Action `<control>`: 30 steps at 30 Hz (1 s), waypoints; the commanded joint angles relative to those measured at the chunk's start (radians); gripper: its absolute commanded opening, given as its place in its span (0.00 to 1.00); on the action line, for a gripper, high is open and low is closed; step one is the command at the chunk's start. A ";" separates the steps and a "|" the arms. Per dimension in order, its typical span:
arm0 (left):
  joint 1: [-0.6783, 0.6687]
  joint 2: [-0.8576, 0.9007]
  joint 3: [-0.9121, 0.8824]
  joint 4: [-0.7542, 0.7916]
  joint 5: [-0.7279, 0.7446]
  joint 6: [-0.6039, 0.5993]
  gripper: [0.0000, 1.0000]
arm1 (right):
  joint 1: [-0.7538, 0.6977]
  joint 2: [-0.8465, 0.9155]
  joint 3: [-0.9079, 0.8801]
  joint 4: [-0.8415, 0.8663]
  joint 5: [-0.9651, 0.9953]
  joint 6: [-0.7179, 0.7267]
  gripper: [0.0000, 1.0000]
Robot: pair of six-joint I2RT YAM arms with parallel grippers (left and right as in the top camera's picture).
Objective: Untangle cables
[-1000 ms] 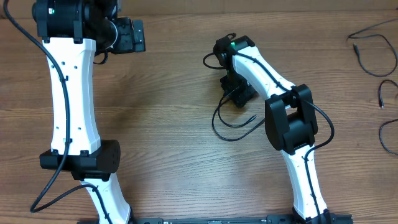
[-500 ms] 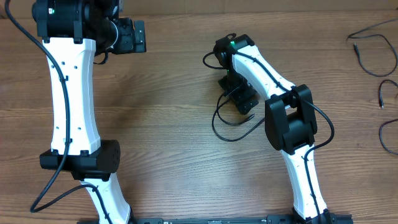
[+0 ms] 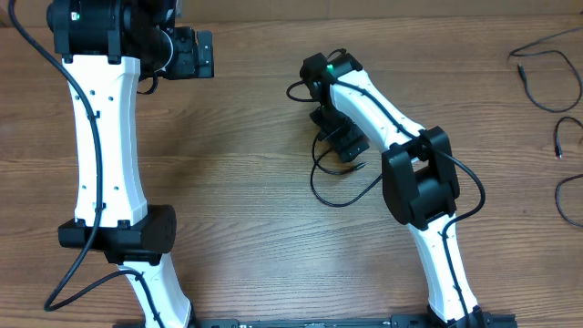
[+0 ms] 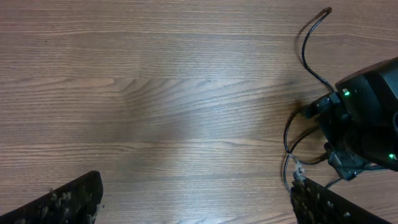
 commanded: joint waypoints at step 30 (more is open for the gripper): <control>-0.007 -0.010 0.019 -0.002 0.004 0.023 0.96 | 0.000 -0.101 -0.010 0.084 0.105 0.014 1.00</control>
